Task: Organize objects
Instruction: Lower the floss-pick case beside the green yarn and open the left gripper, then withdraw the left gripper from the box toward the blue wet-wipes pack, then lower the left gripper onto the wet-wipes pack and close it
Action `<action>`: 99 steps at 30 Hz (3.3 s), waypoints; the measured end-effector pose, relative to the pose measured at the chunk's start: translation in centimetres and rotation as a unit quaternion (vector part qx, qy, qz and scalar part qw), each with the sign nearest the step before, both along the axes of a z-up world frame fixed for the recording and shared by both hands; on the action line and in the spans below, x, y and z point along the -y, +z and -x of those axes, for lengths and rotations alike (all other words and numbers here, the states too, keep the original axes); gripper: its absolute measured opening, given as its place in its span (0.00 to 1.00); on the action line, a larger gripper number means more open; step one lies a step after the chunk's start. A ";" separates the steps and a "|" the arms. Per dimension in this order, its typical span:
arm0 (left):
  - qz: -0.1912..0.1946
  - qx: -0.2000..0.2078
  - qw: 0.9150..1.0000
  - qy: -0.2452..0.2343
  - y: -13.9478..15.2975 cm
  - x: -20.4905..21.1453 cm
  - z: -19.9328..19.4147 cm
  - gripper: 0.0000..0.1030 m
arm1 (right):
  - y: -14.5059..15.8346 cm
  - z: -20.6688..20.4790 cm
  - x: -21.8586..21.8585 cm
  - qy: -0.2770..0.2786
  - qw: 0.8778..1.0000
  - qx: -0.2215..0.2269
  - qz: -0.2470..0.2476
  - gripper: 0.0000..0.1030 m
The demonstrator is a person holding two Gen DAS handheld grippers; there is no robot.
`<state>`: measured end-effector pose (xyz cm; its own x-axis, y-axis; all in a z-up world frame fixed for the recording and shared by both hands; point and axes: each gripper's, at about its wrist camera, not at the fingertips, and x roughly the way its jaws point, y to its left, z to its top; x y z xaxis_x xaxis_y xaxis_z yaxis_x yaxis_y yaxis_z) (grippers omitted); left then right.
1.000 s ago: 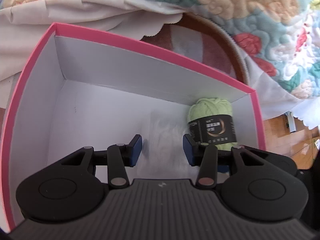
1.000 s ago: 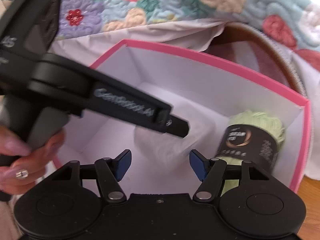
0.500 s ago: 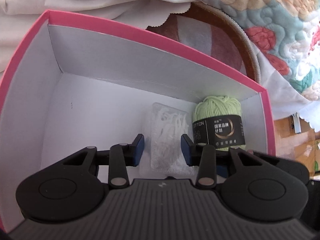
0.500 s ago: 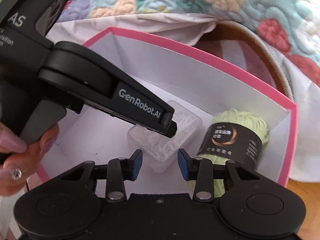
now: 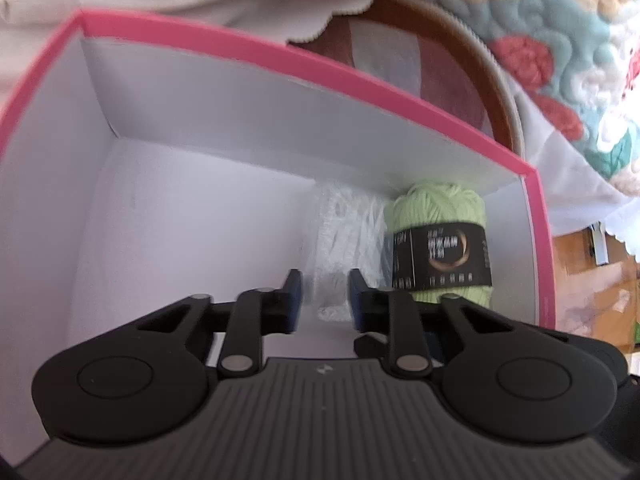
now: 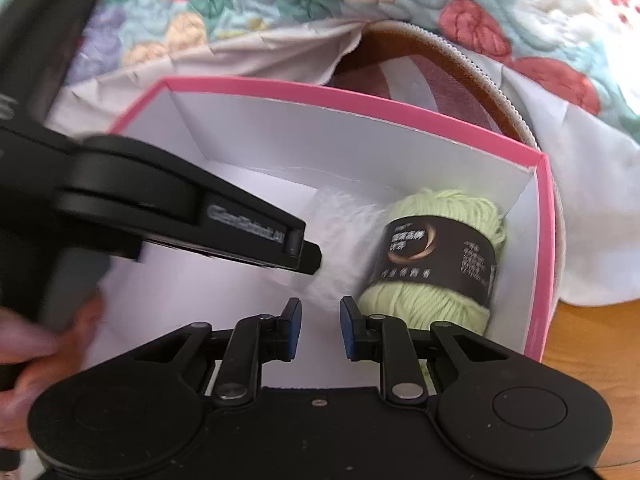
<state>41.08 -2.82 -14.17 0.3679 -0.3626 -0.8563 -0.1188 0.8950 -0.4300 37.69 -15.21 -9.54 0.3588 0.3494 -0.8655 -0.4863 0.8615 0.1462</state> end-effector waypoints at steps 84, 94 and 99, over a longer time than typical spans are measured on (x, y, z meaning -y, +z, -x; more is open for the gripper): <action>-0.118 0.092 0.984 -0.097 15.9 -5.3 27.9 0.90 | 12.4 24.5 2.4 0.057 0.994 0.079 -0.042 0.91; -0.100 0.091 0.988 -0.075 14.4 -5.9 28.0 0.94 | 11.3 25.4 1.9 0.079 0.991 0.098 -0.051 0.91; -0.100 0.096 0.988 -0.067 13.4 -6.4 28.0 0.94 | 10.7 25.6 2.2 0.077 0.986 0.133 -0.057 0.91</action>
<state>13.05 3.62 -0.75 0.4903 -0.2493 -0.8351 0.0720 0.9665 -0.2462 12.05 -17.39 1.21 0.5025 0.5069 -0.7004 -0.6447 0.7595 0.0871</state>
